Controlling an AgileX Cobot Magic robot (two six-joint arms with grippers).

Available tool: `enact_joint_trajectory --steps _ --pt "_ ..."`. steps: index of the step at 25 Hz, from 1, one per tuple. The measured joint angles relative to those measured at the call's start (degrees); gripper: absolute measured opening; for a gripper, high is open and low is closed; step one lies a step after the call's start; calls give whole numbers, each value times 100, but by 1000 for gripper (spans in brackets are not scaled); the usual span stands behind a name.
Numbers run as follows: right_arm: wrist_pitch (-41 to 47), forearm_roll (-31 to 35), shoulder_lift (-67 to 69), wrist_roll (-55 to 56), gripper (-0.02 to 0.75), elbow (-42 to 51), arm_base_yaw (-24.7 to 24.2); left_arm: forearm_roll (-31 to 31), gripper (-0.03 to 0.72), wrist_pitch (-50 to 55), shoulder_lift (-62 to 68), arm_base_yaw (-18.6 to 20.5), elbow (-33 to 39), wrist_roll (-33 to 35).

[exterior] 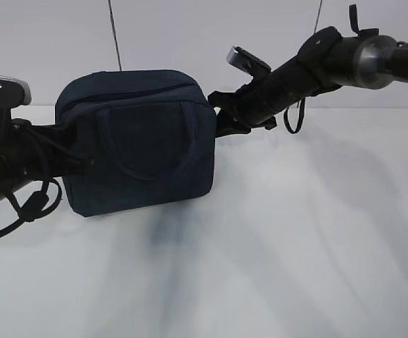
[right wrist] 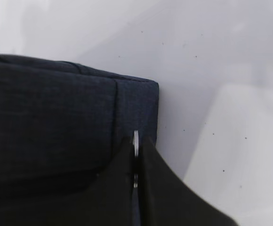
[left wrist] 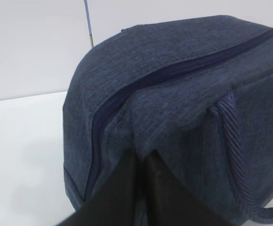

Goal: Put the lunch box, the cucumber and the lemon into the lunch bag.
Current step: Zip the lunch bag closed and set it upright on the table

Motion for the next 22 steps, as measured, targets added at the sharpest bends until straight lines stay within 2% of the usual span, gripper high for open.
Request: enact_joint_trajectory --steps 17,18,19,22 --pt "70 302 109 -230 29 0 -8 0 5 0 0 0 0 0" --pt "111 312 109 -241 50 0 -12 -9 5 0 0 0 0 0" --pt "135 312 109 -240 101 0 -22 -9 5 0 0 0 0 0" --pt "186 312 112 -240 297 0 -47 -9 5 0 0 0 0 0"
